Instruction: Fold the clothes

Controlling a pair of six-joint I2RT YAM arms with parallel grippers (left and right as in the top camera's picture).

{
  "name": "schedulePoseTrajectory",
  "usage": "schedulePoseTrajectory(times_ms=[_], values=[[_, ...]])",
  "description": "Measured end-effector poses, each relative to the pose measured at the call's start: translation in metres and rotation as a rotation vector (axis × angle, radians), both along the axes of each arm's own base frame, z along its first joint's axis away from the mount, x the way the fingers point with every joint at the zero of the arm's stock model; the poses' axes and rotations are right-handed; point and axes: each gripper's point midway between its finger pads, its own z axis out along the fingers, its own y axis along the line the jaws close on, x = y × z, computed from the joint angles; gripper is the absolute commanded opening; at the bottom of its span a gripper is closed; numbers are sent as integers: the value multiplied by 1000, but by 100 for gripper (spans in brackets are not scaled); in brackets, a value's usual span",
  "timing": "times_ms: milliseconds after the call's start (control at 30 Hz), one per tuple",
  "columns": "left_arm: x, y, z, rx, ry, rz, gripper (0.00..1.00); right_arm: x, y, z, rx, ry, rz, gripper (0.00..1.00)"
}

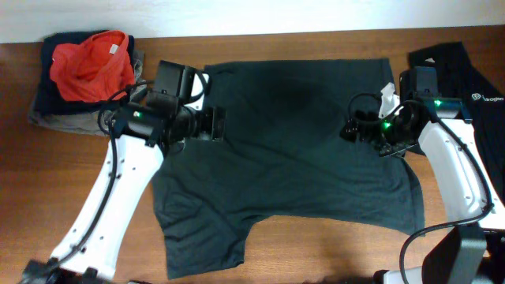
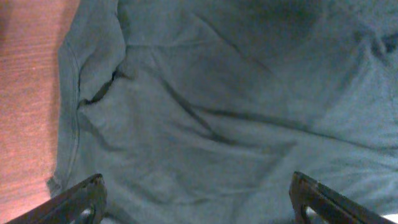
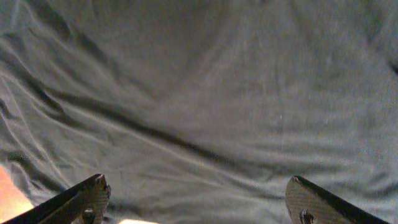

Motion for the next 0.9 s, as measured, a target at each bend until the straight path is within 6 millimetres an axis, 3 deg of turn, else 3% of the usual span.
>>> schedulePoseTrajectory(times_ms=[333, 633, 667, 733, 900], values=[[75, 6, -46, 29, -55, -32, 89, 7, -1, 2, -3, -29, 0, 96], [168, 20, -92, 70, -33, -10, 89, 4, 0, -2, -1, -8, 0, 96], [177, 23, -97, 74, -29, -6, 83, 4, 0, -3, -1, -5, 1, 96], [190, 28, -105, 79, -28, 3, 80, 2, 0, -3, -1, 3, 3, 96], [203, 47, -120, 102, -19, 36, 66, 0, 0, -4, -5, 4, 20, 97]])
